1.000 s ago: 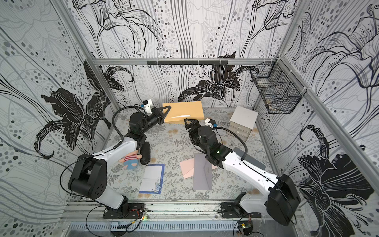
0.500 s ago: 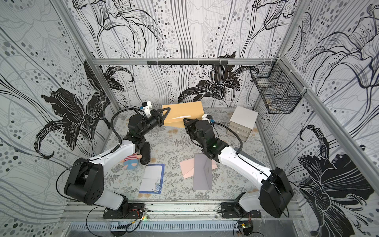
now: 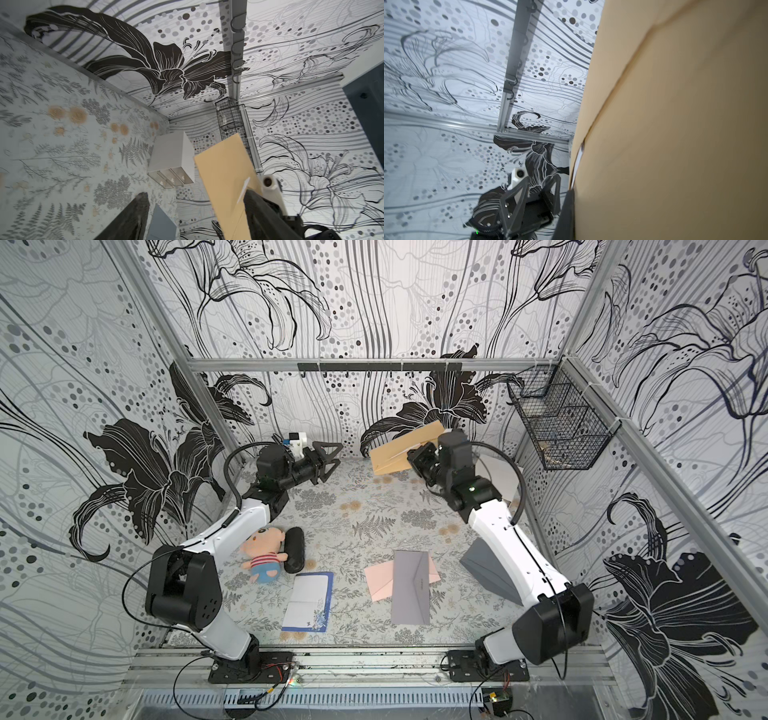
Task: Take the letter paper out of the envelope
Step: Pick up the envelope from the envelope.
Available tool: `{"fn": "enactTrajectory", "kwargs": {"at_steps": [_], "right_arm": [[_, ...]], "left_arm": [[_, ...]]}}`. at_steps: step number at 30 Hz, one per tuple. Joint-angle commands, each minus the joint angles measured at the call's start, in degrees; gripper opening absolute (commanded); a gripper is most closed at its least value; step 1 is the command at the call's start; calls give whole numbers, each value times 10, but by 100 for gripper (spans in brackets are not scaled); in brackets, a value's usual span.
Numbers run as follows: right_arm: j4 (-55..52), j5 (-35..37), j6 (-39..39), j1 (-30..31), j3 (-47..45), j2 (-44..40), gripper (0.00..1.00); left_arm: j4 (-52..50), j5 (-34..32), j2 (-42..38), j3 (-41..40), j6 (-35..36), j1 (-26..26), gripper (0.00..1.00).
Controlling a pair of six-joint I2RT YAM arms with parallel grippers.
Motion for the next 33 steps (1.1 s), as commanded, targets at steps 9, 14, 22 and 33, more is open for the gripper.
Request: {"fn": "enactTrajectory", "kwargs": {"at_steps": [9, 14, 22, 33], "right_arm": [[-292, -411, -316, -39, 122, 131, 0], [-267, -458, -305, -37, 100, 162, 0], [-259, -494, -309, -25, 92, 189, 0], [-237, -527, -308, -19, 107, 212, 0]], "left_arm": [[-131, 220, 99, 106, 143, 12, 75], [-120, 292, 114, 101, 149, 6, 74], [-84, 345, 122, 74, 112, 1, 74], [1, 388, 119, 39, 44, -2, 70]]}}
